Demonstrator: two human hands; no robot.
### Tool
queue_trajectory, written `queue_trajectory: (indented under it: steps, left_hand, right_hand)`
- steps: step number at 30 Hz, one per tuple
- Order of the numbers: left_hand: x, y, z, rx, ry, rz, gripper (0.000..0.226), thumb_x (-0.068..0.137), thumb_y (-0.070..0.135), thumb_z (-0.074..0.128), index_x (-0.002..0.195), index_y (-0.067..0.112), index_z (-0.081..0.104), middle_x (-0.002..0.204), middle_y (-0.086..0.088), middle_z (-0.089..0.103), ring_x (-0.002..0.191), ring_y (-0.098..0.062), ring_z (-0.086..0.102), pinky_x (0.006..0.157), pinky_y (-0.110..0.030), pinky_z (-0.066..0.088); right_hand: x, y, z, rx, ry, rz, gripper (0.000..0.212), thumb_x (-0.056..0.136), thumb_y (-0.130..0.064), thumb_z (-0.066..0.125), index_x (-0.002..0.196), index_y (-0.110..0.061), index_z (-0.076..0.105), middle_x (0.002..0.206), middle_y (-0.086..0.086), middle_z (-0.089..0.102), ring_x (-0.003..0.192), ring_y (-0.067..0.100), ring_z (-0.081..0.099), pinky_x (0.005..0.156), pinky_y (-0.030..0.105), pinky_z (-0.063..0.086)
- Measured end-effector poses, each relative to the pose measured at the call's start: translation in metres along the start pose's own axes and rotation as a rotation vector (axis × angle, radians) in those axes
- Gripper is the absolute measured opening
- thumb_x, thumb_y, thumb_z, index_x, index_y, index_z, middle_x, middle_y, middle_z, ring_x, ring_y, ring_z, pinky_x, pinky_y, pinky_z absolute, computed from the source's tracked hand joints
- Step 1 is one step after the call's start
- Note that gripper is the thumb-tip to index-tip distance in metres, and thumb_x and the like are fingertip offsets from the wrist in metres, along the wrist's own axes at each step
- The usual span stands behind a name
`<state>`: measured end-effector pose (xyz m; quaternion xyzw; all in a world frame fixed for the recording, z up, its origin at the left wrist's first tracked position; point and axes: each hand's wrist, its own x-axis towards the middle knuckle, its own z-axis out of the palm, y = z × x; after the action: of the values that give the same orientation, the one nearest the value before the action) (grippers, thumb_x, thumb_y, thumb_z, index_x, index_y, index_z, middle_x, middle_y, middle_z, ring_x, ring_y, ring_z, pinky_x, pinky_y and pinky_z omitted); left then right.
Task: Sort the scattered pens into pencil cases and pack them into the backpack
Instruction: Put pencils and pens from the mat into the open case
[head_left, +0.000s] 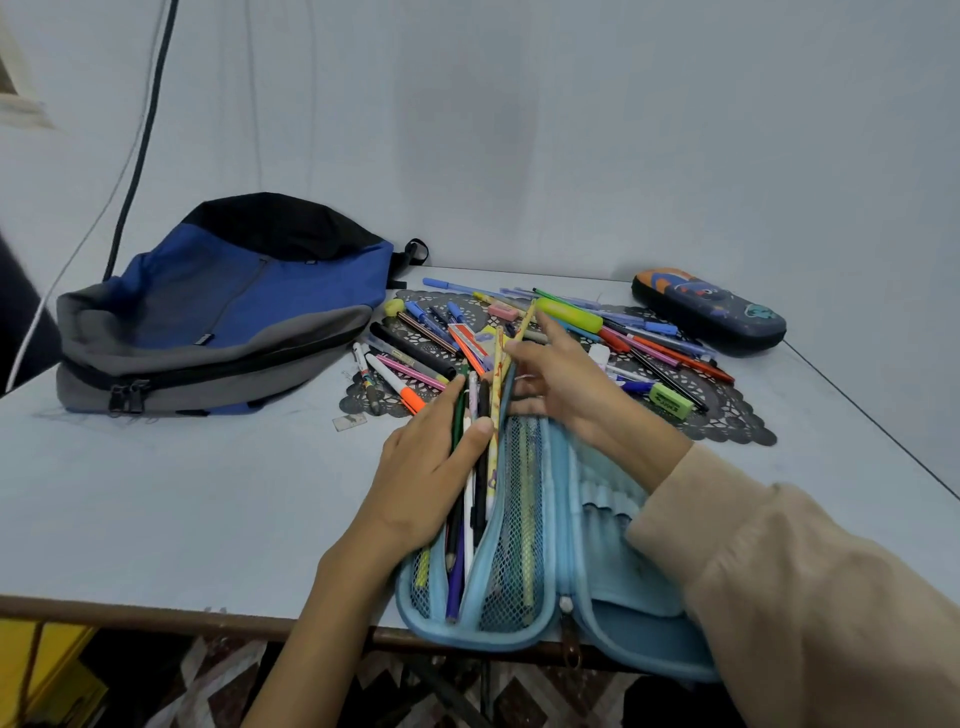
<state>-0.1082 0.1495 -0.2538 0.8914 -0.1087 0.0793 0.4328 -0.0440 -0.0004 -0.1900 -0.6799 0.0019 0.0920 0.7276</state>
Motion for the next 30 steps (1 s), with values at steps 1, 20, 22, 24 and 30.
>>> queue_trajectory:
  steps: [1, 20, 22, 24, 30]
  left_hand:
    - [0.0, 0.0, 0.0, -0.004, 0.002, 0.001, 0.066, 0.096, 0.063, 0.029, 0.154, 0.035, 0.015, 0.159, 0.01, 0.025, 0.146, -0.009, 0.022, 0.119, -0.043, 0.019]
    - [0.003, -0.003, 0.002, -0.066, 0.001, 0.001, 0.072, 0.091, 0.063, 0.027, 0.155, 0.032, 0.015, 0.157, 0.01, 0.029, 0.144, -0.009, 0.026, 0.117, -0.044, 0.023]
    - [0.003, -0.002, 0.002, -0.088, 0.003, -0.003, 0.071, 0.091, 0.062, 0.028, 0.155, 0.032, 0.017, 0.157, 0.01, 0.029, 0.144, -0.008, 0.026, 0.118, -0.043, 0.022]
    - [0.004, -0.003, 0.001, -0.094, 0.002, -0.009, 0.071, 0.09, 0.062, 0.029, 0.154, 0.033, 0.019, 0.157, 0.01, 0.029, 0.144, -0.007, 0.025, 0.119, -0.042, 0.021]
    - [0.005, -0.004, 0.002, -0.083, -0.008, -0.005, 0.07, 0.09, 0.063, 0.029, 0.153, 0.035, 0.02, 0.155, 0.009, 0.034, 0.142, -0.009, 0.029, 0.117, -0.044, 0.023]
  right_hand:
    - [0.003, -0.002, -0.001, -0.031, -0.017, -0.003, 0.061, 0.098, -0.014, 0.054, 0.148, -0.034, 0.025, 0.086, 0.01, 0.068, 0.064, 0.023, 0.066, 0.058, 0.036, 0.059]
    - [0.021, -0.001, -0.012, -0.123, -0.151, -0.015, 0.059, 0.084, 0.004, 0.068, 0.134, -0.017, 0.044, 0.065, 0.008, 0.066, 0.045, 0.016, 0.057, 0.046, 0.027, 0.054]
    - [0.02, 0.0, -0.012, -0.213, -0.199, -0.015, 0.052, 0.084, 0.002, 0.069, 0.131, -0.012, 0.049, 0.065, 0.008, 0.066, 0.047, 0.015, 0.057, 0.049, 0.024, 0.055]
    - [0.018, 0.001, -0.011, -0.3, -0.223, -0.038, 0.046, 0.085, 0.002, 0.068, 0.127, -0.008, 0.055, 0.063, 0.006, 0.065, 0.048, 0.013, 0.058, 0.051, 0.021, 0.054]
    - [0.015, 0.005, -0.012, -0.445, -0.253, -0.088, 0.021, 0.088, 0.001, 0.062, 0.107, -0.007, 0.066, 0.085, 0.018, 0.065, 0.054, 0.015, 0.059, 0.055, 0.018, 0.053]
